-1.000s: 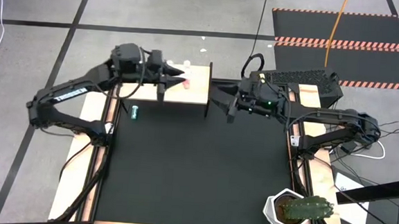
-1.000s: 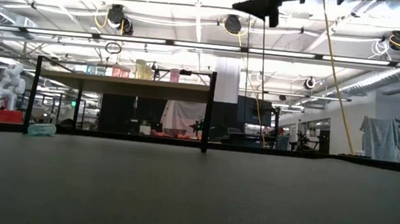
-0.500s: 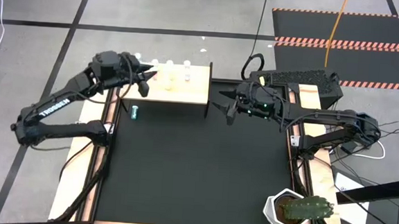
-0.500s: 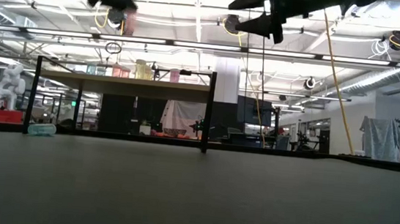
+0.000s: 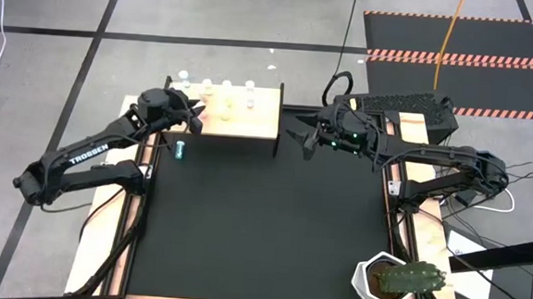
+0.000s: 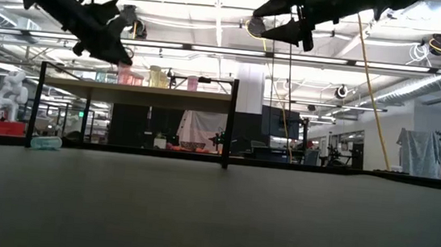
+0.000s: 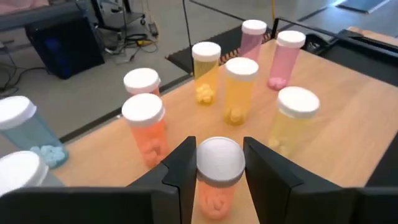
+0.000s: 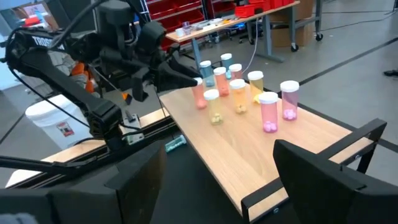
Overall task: Pick and place medicine bottles onto shelf by color
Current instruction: Adjust the pill bottles on the shelf, then put the blue pill bottle on the shelf aligned with the blue pill bottles
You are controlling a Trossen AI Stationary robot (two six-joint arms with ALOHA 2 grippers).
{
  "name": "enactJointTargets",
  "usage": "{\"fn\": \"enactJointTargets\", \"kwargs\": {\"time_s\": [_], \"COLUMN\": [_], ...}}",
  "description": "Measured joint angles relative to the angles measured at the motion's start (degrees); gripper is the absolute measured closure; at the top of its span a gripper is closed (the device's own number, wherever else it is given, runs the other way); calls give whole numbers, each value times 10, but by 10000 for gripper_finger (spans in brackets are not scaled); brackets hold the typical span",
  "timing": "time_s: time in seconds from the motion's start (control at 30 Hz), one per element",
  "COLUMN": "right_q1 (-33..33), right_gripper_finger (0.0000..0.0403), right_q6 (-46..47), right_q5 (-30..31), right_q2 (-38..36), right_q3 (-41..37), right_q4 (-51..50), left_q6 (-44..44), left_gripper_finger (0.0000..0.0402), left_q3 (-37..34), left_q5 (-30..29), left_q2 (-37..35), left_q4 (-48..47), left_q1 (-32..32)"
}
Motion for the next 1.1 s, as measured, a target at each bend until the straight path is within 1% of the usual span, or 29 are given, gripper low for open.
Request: {"fn": "enactJointTargets", "kwargs": {"time_s": [0.17, 0.4, 0.67, 0.77, 0.83, 0.97, 1.1], "right_q1": [-1, -1, -1, -1, -1, 1, 5], "right_gripper_finger": [108, 108, 108, 108, 108, 108, 108], "right_q6": [0, 0, 7, 7, 13, 17, 13], "right_q5": [0, -1, -2, -2, -2, -1, -1], "right_q2": [0, 0, 0, -1, -7, -30, -53], "right_q3": [0, 0, 0, 0, -1, -1, -1], "right_q4": [0, 0, 0, 0, -1, -14, -29], "left_q6": [1, -1, 1, 3, 3, 17, 11], "left_gripper_finger": [275, 242, 187, 162, 145, 116, 104], "left_q3": [-5, -5, -3, 18, 46, 112, 162], "left_q5": [0, 0, 0, 0, 4, 31, 24], "left_q2": [-1, 0, -3, -11, -18, -28, -29], "left_q4": [27, 10, 16, 12, -19, -137, -235], "left_q1": [1, 1, 1, 1, -2, -29, -68]}}
